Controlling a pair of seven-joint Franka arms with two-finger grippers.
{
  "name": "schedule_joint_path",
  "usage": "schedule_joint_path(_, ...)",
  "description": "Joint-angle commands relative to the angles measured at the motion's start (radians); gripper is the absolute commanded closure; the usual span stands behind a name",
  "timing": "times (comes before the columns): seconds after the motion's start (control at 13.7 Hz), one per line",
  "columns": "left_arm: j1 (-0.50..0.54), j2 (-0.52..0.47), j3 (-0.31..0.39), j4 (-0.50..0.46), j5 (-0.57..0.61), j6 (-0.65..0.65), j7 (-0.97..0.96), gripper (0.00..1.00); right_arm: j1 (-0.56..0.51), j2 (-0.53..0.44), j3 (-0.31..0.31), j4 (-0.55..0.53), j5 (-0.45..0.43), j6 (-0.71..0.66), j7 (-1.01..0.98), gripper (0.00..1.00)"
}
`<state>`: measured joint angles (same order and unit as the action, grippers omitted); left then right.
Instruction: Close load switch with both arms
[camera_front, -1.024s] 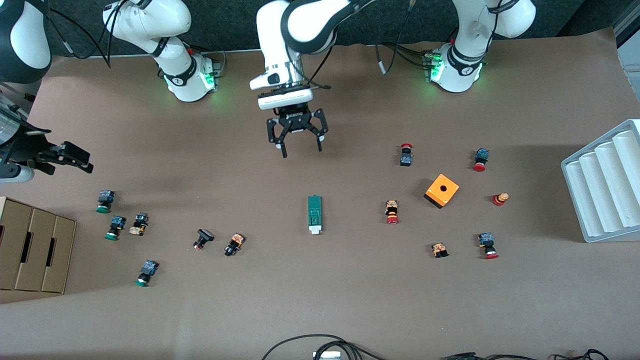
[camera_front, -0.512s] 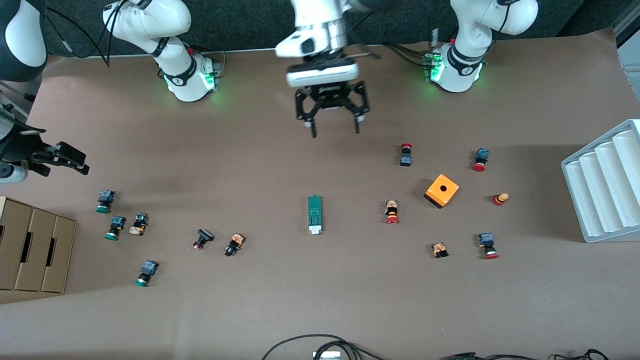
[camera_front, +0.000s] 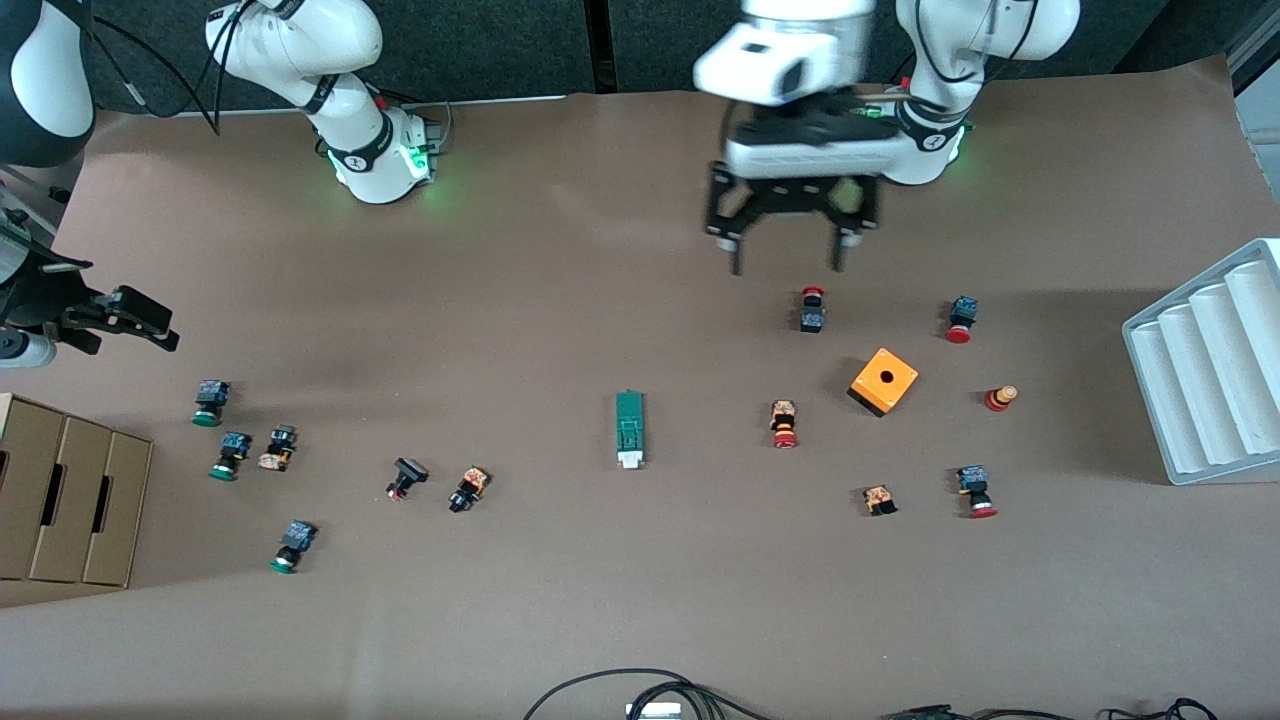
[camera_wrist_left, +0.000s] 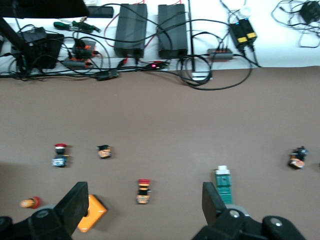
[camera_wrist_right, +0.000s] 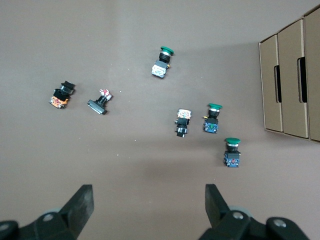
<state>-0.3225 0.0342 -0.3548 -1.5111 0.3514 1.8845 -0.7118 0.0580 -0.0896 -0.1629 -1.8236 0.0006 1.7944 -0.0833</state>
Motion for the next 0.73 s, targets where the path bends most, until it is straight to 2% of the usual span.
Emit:
schedule_joint_path(0.0, 0.115, -0.002, -0.015, 0.052, -0.048, -0.068, 0.177, 0.0, -0.007, 0.01, 0.003, 0.027, -0.016, -0.038, -0.004, 0.01)
schedule_joint_path(0.22, 0.253, 0.004, -0.004, 0.051, -0.23, -0.071, 0.221, 0.0, -0.006, 0.01, 0.005, 0.029, -0.01, -0.046, -0.003, 0.01)
schedule_joint_path(0.51, 0.253, 0.02, 0.189, 0.028, -0.294, -0.113, 0.257, 0.0, 0.002, 0.01, 0.006, 0.03, -0.008, -0.037, -0.004, 0.01)
schedule_joint_path(0.66, 0.263, 0.023, 0.27, 0.02, -0.356, -0.152, 0.455, 0.0, 0.003, 0.01, 0.006, 0.032, -0.007, -0.033, -0.004, 0.01)
